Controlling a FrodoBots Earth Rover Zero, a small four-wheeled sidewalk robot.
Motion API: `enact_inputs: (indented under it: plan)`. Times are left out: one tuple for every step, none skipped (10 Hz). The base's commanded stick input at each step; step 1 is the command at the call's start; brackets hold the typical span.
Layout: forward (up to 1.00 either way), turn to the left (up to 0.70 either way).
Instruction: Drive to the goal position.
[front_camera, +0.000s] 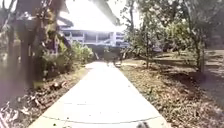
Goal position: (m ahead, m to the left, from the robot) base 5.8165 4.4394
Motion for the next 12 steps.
enact_inputs:
  plan:
    - [0.50,0.00]
    - [0.50,0.00]
    - [0.50,0.00]
    - [0.50,0.00]
    - [0.50,0.00]
    - [0.50,0.00]
    - [0.50,0.00]
    - [0.50,0.00]
    - [0.50,0.00]
    - [0.50,0.00]
    - [0.50,0.00]
    - [0.50,0.00]
